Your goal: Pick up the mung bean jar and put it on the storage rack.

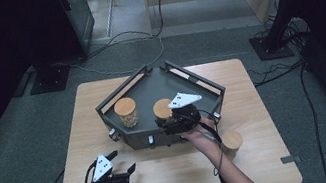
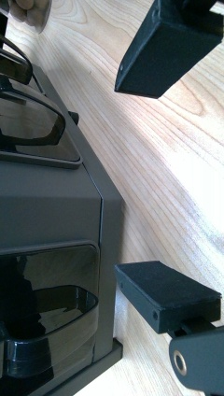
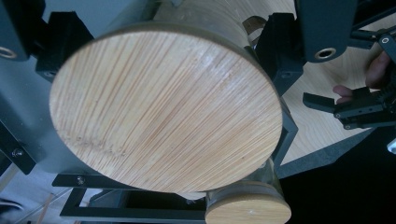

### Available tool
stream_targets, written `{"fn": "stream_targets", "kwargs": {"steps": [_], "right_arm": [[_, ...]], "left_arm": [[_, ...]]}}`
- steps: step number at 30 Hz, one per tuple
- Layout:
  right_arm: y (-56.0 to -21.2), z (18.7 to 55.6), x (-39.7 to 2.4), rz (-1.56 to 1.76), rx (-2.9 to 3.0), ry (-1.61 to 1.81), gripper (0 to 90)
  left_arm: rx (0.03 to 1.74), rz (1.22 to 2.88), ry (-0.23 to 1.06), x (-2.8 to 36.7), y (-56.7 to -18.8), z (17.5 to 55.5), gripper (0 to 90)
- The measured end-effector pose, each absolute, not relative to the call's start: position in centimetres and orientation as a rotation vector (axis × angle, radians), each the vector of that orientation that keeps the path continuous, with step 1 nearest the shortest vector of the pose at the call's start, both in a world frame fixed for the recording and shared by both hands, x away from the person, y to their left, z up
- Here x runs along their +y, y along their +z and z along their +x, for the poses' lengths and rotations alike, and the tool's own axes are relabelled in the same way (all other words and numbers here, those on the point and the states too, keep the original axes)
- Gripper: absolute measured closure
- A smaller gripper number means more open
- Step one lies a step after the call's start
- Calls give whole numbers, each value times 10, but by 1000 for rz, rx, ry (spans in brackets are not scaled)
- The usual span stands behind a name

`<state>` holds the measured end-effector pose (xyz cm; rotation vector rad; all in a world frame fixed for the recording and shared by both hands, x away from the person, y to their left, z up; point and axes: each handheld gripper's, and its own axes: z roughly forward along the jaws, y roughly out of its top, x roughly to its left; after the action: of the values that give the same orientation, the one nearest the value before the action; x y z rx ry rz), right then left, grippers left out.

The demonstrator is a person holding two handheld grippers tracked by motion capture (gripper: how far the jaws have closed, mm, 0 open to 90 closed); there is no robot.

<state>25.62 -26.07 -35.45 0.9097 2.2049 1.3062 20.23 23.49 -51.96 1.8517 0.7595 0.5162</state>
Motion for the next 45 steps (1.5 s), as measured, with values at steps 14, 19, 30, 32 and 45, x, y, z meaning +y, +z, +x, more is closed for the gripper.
{"fn": "stream_targets", "kwargs": {"steps": [14,19,30,32,45], "right_arm": [[-358,260,-262,927,2167,1305,249],[-359,264,-263,955,2153,1317,249],[-359,269,-259,978,2123,1316,249],[-358,269,-259,982,2121,1313,249],[-364,275,-259,1026,2111,1313,249]], "left_arm": [[759,1853,517,235,-520,202,110],[757,1852,515,235,-520,202,110],[755,1857,521,234,-519,202,110],[756,1857,520,234,-519,202,110],[747,1864,523,234,-519,202,110]]}}
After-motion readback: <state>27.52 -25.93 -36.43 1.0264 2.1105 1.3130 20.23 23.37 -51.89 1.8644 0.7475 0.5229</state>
